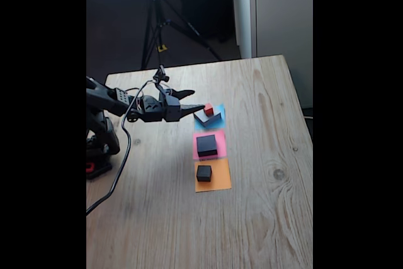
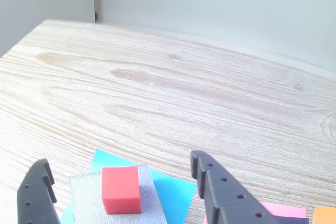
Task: Tower of hanoi
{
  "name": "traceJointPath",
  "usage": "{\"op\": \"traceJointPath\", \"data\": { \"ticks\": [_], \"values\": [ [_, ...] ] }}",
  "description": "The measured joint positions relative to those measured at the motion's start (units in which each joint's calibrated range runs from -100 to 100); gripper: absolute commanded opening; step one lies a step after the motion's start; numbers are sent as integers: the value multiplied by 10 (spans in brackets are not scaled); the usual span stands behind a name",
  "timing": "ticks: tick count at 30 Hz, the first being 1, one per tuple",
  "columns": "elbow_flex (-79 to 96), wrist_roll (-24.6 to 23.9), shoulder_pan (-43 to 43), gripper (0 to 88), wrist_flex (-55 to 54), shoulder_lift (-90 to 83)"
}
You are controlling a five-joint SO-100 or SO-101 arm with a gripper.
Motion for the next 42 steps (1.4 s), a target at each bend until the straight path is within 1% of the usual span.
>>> {"op": "traceJointPath", "data": {
  "ticks": [6,8,11,27,40,42],
  "values": [
    [-1,-7,-2,307,-159,143],
    [-8,-7,-2,304,-200,188],
    [-31,-7,-2,302,-235,242],
    [-144,-5,-24,298,-258,386],
    [-157,-5,-50,290,-258,403],
    [-157,2,-51,290,-260,410]
  ]
}}
